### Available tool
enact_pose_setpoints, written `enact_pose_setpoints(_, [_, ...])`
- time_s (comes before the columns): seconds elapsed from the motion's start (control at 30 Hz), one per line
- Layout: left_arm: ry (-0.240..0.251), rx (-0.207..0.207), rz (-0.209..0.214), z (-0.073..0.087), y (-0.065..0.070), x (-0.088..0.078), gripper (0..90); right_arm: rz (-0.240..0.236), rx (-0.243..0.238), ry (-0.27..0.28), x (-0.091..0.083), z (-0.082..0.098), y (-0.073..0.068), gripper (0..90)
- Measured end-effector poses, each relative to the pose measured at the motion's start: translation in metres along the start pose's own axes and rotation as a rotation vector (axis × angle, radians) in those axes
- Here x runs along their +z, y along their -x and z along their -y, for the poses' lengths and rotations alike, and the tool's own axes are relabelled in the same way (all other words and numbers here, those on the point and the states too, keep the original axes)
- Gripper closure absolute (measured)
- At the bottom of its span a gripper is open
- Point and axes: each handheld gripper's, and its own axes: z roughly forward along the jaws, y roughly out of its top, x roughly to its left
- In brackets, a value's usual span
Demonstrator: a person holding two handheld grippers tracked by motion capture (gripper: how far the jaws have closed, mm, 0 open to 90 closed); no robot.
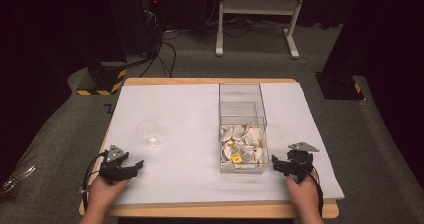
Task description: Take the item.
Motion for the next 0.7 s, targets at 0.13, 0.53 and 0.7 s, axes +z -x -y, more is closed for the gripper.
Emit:
enact_pose_setpoints(0.13, [0.002,0.008,0.020,-0.001,0.001,-0.001,30.2,0.000,0.000,0.000,0.000,0.000,0.000,11.5])
enact_pose_setpoints(0.53, [0.023,0.042,0.062,-0.008,0.016,-0.006,30.5,0.000,0.000,0.000,0.000,0.000,0.000,11.5])
enact_pose_setpoints(0.7, [0.028,0.037,0.081,-0.008,0.019,-0.007,30.6,-0.009,0.000,-0.001,0.000,0.000,0.001,11.4])
